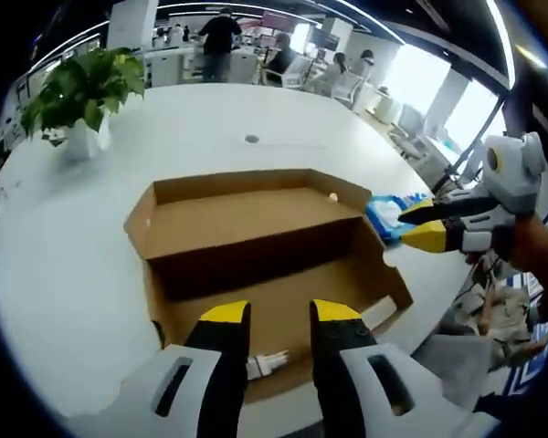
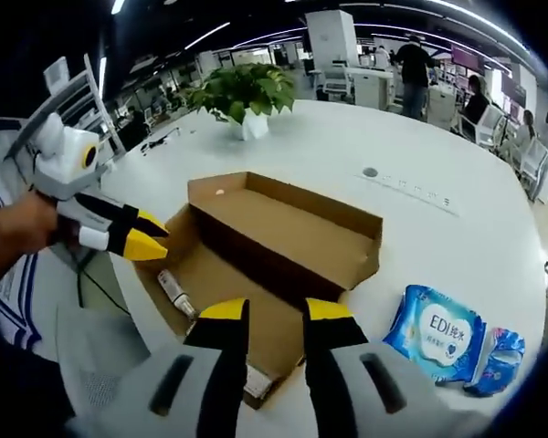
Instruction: Operate the shoe box by opening the lid, removing the specified soft item, and placing it in the target area until the item is outside and the box remains undamaged.
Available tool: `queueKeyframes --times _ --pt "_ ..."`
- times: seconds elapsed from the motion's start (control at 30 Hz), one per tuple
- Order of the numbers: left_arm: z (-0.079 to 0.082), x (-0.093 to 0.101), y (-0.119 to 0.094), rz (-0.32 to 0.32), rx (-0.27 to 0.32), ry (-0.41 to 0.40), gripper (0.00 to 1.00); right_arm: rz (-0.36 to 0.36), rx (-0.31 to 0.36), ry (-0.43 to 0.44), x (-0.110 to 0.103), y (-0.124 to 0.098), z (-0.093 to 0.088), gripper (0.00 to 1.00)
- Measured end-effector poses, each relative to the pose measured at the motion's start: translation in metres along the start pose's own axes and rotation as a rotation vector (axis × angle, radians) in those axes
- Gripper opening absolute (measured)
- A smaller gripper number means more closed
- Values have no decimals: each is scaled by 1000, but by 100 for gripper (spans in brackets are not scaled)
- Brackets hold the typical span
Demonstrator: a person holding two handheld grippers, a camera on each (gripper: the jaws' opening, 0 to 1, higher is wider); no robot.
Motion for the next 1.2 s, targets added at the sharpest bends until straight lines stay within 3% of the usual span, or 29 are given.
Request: queueKeyframes --times 0.03,0.1,0.4,1.2 --pt "-1 -3 -2 3 -1 3 24 47 -17 -19 -5 3 -2 21" --pt "-4 -7 -5 5 -5 2 24 58 -63 -67 -7 6 -7 21" --pt "-24 -50 -27 86 -38 -1 25 71 -77 -58 -14 14 -10 21" --pt "-52 -76 -34 143 -95 -45 24 107 -125 -77 -13 14 -24 20"
Point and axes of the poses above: the point that each gripper's makers call its tool centre point, and the gripper's own axes: y roughly forward along the fingers, x roughly to its right, z roughly out of its top, the point moved 6 cm from there along -y, roughly backward along the fingers, and after that the axes turned 14 degrees about x, right-handed, at the moved point
